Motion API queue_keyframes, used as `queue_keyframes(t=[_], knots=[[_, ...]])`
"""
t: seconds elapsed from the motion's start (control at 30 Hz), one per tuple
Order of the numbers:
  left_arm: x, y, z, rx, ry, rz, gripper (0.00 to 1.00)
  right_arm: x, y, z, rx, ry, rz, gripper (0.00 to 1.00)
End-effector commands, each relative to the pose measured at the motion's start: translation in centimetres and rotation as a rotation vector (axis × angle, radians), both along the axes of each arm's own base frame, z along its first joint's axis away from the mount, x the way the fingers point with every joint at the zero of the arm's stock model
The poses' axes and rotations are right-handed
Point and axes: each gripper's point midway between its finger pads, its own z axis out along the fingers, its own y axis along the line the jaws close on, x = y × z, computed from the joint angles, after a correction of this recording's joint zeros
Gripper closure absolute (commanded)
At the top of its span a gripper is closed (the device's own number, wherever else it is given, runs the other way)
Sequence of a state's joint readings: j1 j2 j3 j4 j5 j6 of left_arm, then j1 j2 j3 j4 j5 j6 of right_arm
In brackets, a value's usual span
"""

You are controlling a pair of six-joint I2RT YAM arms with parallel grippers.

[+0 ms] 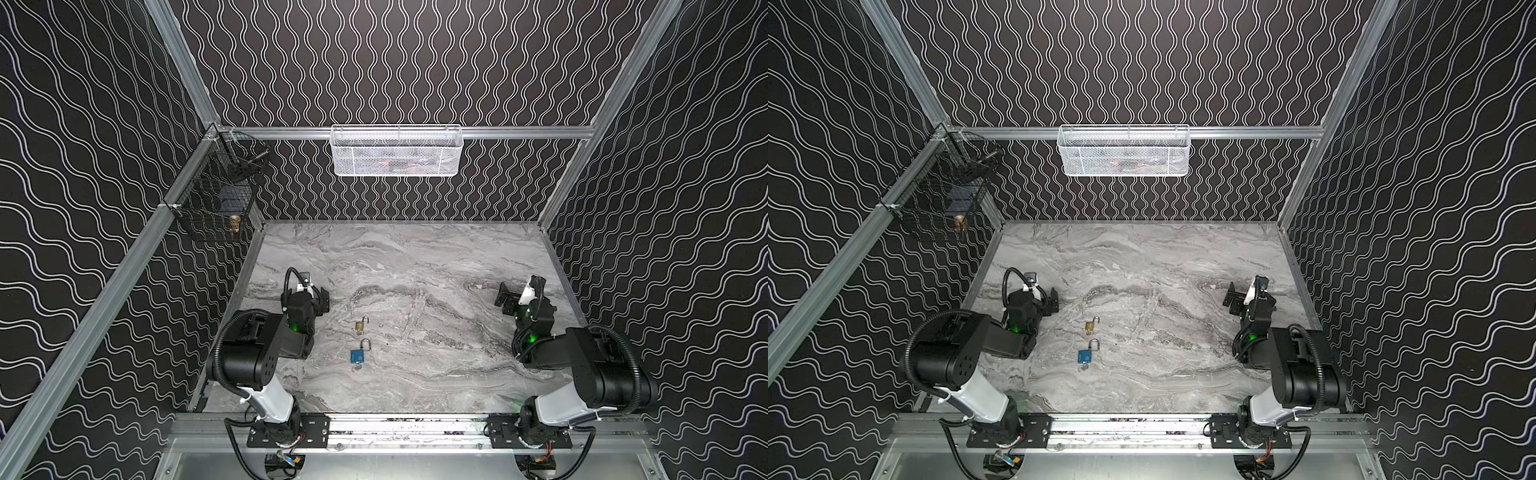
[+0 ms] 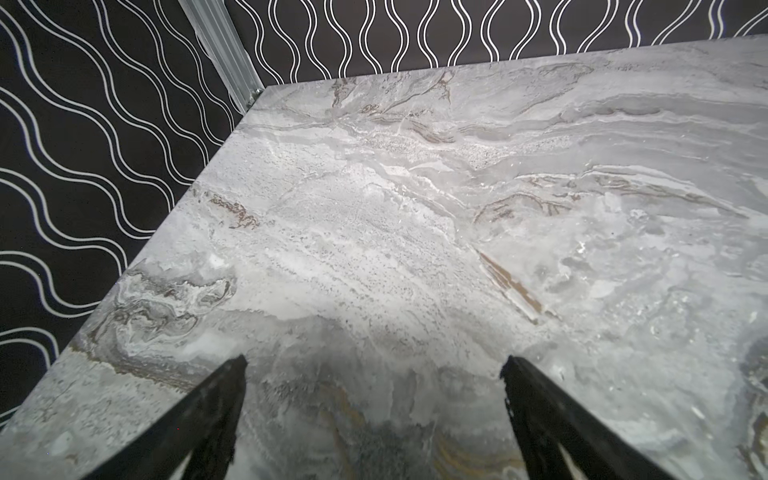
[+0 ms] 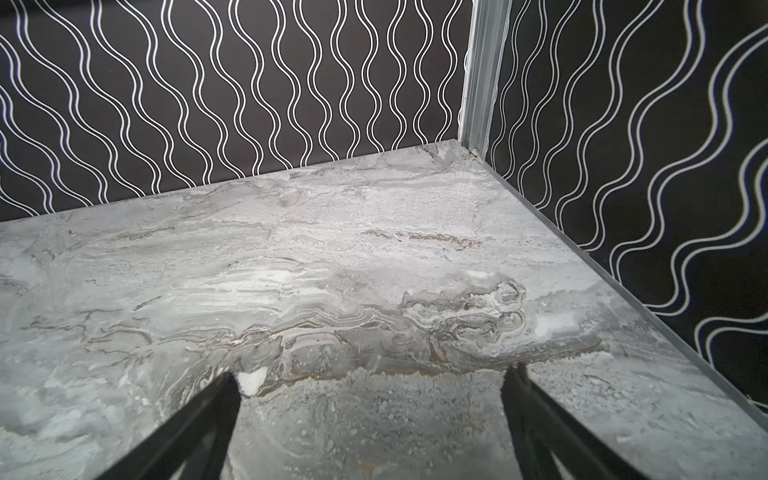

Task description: Unlock with the key

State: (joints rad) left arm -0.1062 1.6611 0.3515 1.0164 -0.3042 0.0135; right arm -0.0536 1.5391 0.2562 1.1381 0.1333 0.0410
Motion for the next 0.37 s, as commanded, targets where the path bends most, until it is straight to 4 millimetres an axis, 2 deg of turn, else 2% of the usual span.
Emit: queue_keyframes(t=[0.0,0.33], knots=[[0.34,-0.05,1.05,0.014,-0.041,-0.010,0.01,0.29,0.06,1.26,-0.013,-0.049,0.007,0.00],[0.42,-0.08,1.23,0.018,-0.052,-0.012,0.01,0.47,0.71,1.20,-0.018,-0.045,0.046,0.00]])
